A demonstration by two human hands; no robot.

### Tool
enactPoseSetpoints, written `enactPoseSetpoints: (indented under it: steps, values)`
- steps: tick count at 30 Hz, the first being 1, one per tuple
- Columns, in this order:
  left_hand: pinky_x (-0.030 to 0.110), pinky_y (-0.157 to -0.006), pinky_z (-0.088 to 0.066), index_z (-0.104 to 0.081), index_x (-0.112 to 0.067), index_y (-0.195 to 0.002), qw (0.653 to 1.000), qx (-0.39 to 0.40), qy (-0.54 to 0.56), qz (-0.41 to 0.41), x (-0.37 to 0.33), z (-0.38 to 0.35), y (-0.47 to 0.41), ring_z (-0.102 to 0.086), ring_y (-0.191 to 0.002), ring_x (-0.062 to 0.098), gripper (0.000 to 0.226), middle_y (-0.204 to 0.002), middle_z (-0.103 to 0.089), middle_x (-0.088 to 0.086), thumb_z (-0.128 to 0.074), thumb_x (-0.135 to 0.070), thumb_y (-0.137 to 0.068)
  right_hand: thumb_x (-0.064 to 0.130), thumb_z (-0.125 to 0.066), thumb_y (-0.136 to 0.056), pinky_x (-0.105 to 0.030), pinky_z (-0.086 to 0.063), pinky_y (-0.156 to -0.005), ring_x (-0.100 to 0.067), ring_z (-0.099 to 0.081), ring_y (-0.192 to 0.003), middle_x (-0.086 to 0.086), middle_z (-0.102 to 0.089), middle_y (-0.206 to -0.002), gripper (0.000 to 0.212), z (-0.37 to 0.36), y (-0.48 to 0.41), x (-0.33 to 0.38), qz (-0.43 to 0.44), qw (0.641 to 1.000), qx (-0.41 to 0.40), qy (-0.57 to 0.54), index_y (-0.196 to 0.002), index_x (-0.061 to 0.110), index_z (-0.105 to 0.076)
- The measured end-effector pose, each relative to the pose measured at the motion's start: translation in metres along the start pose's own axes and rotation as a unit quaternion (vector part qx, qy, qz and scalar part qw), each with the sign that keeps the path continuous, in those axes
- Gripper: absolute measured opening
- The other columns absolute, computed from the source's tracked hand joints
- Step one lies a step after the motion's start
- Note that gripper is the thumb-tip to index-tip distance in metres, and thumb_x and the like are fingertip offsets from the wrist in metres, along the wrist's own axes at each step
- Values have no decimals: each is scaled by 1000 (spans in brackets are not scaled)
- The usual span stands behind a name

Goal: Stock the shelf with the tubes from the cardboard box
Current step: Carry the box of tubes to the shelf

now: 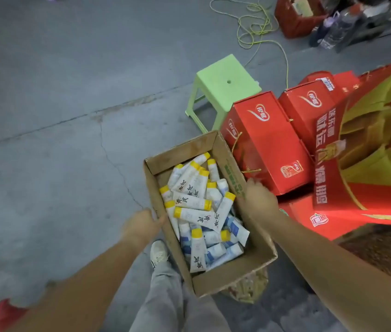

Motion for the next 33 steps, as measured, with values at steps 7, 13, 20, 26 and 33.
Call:
enactPoseSetpoints:
  steps: [7,13,20,26,33]
  values:
    - [38,-79,-52,-34,-19,-133,993,12,118,-5,-2,-29,-2,-65,-92,31,54,-97,-68,6,-57,-46,-92,13,-49,-90,-35,-42,-67,-33,-65,-97,-15,-60,-115,55,-20,-17,3,-22,1000,6,-8,-142,8,-31]
    - [30,-72,-45,2,-32,-155,972,-7,229,-43,-6,-38,5,-57,-78,14,86,-109,-67,3,-59,-19,-95,11,-53,-90,-31,-39,-65,-31,-65,-93,-16,-57,-116,73,-28,-27,5,-17,999,-9,27,-152,12,-16]
    - [41,-71,-58,10,-50,-150,954,-44,295,-19,-3,-53,2,-67,-74,24,98,-100,-70,7,-59,-15,-89,12,-45,-95,-33,-41,-71,-31,-64,-97,-14,-60,-114,64,-37,-46,3,-33,999,-2,30,-152,17,-16]
    - [44,-72,-58,15,-52,-149,955,-41,294,-12,0,-59,-2,-66,-69,21,91,-88,-69,5,-51,-20,-94,11,-45,-90,-43,-51,-75,-36,-63,-89,-16,-65,-103,52,-45,-60,1,-22,999,21,-44,-136,22,-23]
    - [36,-70,-56,17,-47,-150,957,-45,285,-11,-2,-56,-2,-63,-69,16,94,-92,-69,6,-54,-20,-95,12,-48,-90,-40,-50,-76,-34,-62,-88,-15,-64,-105,73,-59,-62,0,-9,996,60,-64,-149,26,-7]
Point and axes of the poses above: each hand's wrist, its own y-axis away from the middle knuckle, its own z-axis out of the back of the hand, x = y × z, the point moved 10 cm from there along -y, towards the middle knuckle
